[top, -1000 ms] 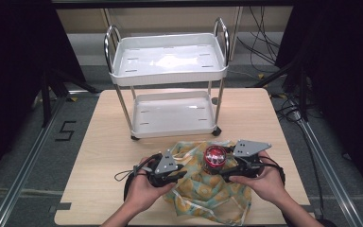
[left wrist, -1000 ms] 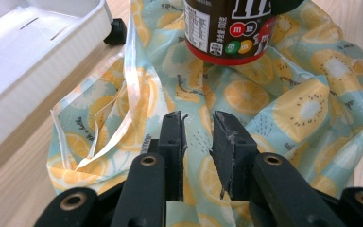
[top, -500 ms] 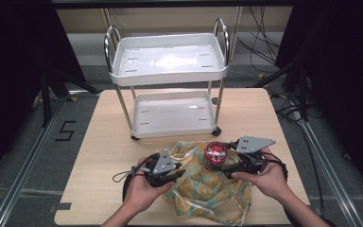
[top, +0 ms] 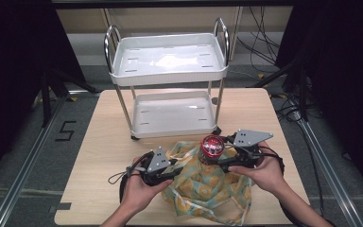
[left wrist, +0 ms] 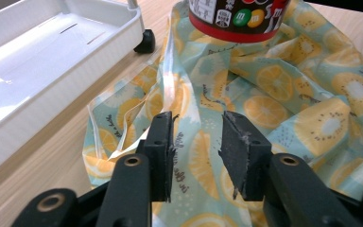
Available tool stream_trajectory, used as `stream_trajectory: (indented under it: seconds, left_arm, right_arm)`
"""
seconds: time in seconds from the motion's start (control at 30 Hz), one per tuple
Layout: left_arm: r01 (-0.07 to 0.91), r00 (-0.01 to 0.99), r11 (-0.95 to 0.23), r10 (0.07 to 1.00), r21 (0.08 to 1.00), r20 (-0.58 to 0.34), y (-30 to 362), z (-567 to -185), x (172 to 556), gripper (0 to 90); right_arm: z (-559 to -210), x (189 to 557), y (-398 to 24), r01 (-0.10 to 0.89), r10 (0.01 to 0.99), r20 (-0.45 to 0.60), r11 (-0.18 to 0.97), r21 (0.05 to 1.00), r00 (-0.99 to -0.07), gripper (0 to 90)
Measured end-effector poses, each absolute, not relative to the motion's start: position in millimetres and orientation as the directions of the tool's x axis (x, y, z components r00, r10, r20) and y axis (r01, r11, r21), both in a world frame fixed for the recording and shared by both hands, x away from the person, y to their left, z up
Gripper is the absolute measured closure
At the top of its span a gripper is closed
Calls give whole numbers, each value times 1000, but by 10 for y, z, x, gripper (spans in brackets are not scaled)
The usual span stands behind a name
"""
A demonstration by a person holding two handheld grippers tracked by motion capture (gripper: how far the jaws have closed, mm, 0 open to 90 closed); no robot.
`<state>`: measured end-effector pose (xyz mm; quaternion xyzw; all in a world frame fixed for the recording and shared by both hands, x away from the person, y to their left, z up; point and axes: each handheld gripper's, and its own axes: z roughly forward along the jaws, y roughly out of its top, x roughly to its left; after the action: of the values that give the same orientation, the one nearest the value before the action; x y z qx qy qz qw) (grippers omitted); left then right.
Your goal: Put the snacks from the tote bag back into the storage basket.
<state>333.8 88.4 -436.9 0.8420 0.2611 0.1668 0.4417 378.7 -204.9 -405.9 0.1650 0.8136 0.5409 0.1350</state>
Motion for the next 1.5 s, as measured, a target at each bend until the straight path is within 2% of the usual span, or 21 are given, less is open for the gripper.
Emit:
stream_trajectory:
  seconds: [0.2, 0.27, 0.3, 0.43, 0.73, 0.93, 1.0, 1.03, 1.1, 1.5]
  left_arm:
    - [294, 807, -463, 589, 836, 41, 881, -4367, 3341, 599]
    - [271, 814, -474, 578, 838, 64, 892, -4359, 3354, 595]
    - [282, 811, -455, 584, 845, 44, 886, -4365, 3352, 594]
    - [298, 799, -438, 600, 848, 29, 885, -4363, 3338, 588]
    - [277, 809, -468, 585, 839, 60, 899, -4349, 3349, 580]
    - [287, 801, -450, 597, 846, 46, 879, -4357, 3340, 576]
    - [268, 806, -470, 587, 841, 71, 896, -4345, 3350, 575]
    - [262, 811, -479, 580, 838, 78, 904, -4338, 3356, 574]
    - [289, 802, -458, 596, 841, 49, 894, -4349, 3341, 575]
    - [277, 799, -450, 598, 849, 56, 897, -4350, 3350, 568]
  right_arm:
    - [-4032, 3831, -2044, 121, 417, -41, 353, 928, -908, 266]
    - [-4016, 3861, -2062, 109, 409, -59, 376, 920, -911, 266]
    - [-4026, 3848, -2042, 135, 419, -28, 354, 925, -907, 266]
    - [-4016, 3901, -2039, 121, 406, -43, 369, 922, -913, 266]
    - [-4002, 3944, -2013, 120, 419, -40, 348, 930, -907, 266]
    - [-3996, 3972, -1999, 116, 421, -42, 342, 932, -906, 266]
    - [-3988, 3983, -2002, 130, 418, -29, 346, 929, -908, 266]
    - [-3987, 4009, -2002, 107, 403, -52, 361, 926, -914, 266]
    - [-3995, 4005, -1985, 118, 421, -39, 340, 933, -906, 266]
    - [-3960, 4062, -1944, 105, 415, -50, 343, 934, -909, 265]
